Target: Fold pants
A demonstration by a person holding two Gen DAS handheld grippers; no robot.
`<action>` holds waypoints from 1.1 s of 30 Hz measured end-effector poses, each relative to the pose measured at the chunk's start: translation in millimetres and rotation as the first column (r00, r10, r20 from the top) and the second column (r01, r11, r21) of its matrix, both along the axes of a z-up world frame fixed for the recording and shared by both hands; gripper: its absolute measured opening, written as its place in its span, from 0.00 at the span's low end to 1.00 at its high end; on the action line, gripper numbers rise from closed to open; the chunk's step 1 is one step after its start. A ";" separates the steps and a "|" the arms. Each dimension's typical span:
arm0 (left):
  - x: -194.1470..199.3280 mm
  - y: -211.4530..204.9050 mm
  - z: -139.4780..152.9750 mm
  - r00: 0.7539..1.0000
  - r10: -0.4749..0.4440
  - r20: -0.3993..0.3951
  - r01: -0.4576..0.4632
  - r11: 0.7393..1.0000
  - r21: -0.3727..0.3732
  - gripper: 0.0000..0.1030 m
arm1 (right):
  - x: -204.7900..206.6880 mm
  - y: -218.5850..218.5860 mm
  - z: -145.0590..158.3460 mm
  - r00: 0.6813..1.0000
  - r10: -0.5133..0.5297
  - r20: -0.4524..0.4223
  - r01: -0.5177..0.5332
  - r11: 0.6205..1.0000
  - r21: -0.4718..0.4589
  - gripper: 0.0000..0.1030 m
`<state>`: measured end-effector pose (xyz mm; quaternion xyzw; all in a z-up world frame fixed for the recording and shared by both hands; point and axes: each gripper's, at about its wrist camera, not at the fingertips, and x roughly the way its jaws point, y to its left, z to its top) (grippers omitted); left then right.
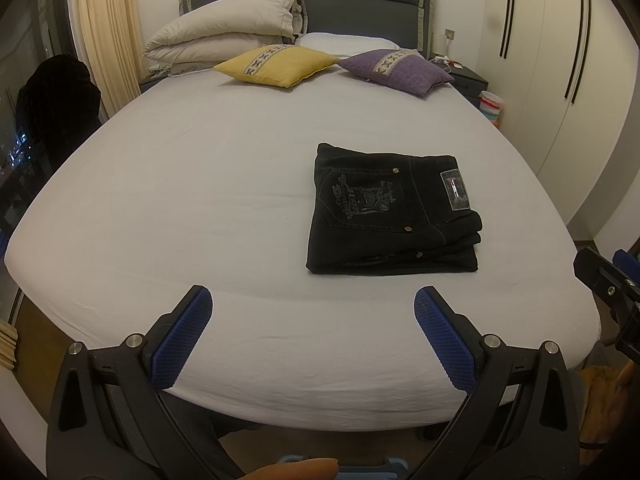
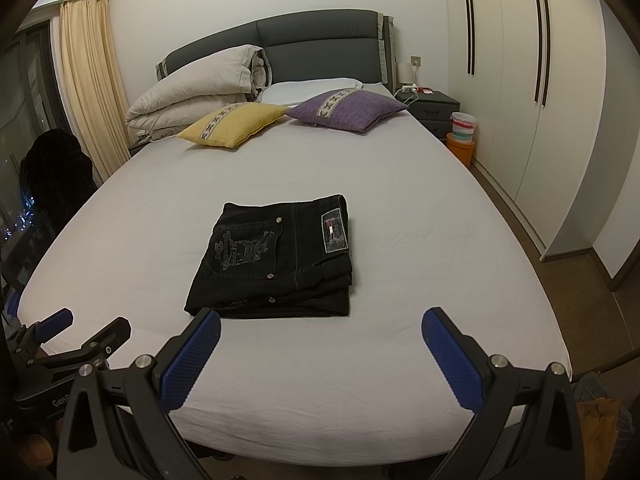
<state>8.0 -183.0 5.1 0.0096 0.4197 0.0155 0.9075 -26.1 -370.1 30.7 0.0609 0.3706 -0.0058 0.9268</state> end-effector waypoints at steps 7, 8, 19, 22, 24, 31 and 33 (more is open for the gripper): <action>0.3 -0.4 -0.4 1.000 0.000 0.000 0.000 1.000 0.000 1.00 | -0.3 0.3 -1.7 1.000 0.001 -0.001 -0.001 1.000 0.000 1.00; 0.2 -0.4 -0.4 1.000 0.001 0.000 -0.001 1.000 0.000 1.00 | -0.3 0.3 -1.6 1.000 0.000 -0.001 0.000 1.000 0.000 1.00; 0.3 -0.5 -0.6 1.000 0.001 0.000 -0.001 1.000 -0.001 1.00 | -3.0 1.4 -6.0 1.000 0.002 -0.003 -0.002 1.000 0.000 1.00; 0.3 -1.4 -1.5 1.000 0.000 -0.002 0.000 1.000 -0.001 1.00 | -3.7 1.5 -7.8 1.000 0.003 -0.004 -0.003 1.000 0.000 1.00; 0.3 -1.4 -1.5 1.000 0.000 -0.002 0.000 1.000 -0.001 1.00 | -3.2 1.2 -7.0 1.000 0.003 -0.004 -0.003 1.000 0.000 1.00; 0.2 -2.5 -3.2 1.000 0.000 -0.005 0.000 1.000 -0.004 1.00 | -4.1 1.7 -7.9 1.000 0.003 -0.005 -0.003 1.000 0.000 1.00; 0.2 -2.9 -3.6 1.000 0.000 -0.006 0.000 1.000 -0.002 1.00 | -5.3 2.1 -8.8 1.000 0.004 -0.006 -0.004 1.000 0.001 1.00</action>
